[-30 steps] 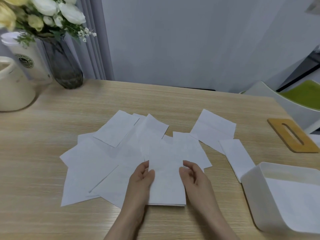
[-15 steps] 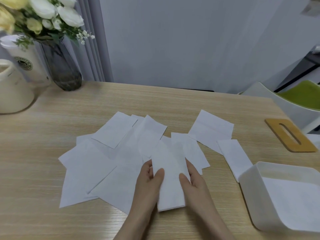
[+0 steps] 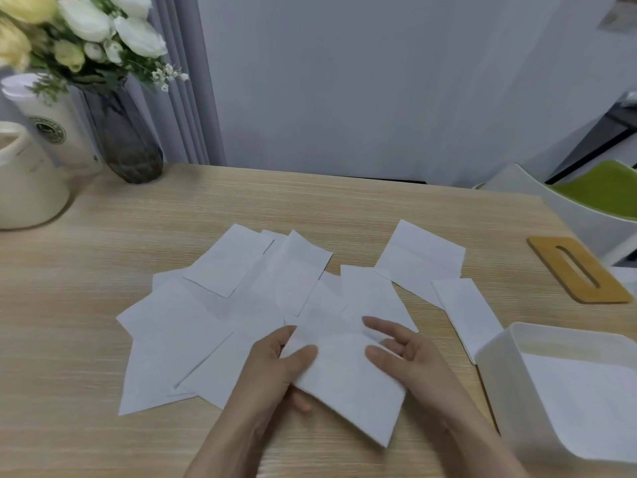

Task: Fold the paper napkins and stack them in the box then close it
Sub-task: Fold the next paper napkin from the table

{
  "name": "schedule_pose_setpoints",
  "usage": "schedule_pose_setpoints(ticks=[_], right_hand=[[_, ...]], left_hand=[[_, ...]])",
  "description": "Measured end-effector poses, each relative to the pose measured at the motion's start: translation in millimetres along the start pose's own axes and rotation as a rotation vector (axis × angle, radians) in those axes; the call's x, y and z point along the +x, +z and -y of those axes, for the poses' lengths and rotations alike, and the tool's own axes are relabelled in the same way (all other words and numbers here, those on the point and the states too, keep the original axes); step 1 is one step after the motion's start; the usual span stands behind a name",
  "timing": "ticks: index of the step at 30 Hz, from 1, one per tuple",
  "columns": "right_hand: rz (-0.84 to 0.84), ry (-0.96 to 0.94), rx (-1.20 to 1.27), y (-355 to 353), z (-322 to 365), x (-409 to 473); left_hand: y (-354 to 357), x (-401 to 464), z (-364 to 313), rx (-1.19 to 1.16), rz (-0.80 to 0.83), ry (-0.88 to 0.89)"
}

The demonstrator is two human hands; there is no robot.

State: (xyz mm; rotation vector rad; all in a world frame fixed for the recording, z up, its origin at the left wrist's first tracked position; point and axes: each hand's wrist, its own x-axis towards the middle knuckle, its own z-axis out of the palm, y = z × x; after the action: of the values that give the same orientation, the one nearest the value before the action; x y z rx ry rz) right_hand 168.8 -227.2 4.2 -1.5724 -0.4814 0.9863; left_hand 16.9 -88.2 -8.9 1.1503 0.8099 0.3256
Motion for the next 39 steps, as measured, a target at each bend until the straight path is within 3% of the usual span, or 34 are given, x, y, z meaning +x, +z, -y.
schedule_pose_setpoints(ticks=[5,11,19,25,39], right_hand=[[-0.197,-0.018,0.171,11.7,-12.8,-4.2],[-0.174,-0.048,0.153,15.9,-15.5,-8.3],[-0.066,-0.055,0.133,13.7,-12.5,-10.4],[-0.178,-0.112,-0.023,2.1,-3.6,-17.4],[-0.311,-0.258,-0.073,-30.0,18.7,-41.3]], left_hand=[[6.4,2.0,12.2,-0.208,-0.204,0.046],[15.3,-1.0,13.8,-0.223,-0.156,0.03],[23.4,-2.2,9.5,-0.047,-0.157,0.109],[32.5,-2.5,7.2,-0.005,-0.172,0.149],[49.8,-13.8,-5.6,-0.033,-0.118,0.275]])
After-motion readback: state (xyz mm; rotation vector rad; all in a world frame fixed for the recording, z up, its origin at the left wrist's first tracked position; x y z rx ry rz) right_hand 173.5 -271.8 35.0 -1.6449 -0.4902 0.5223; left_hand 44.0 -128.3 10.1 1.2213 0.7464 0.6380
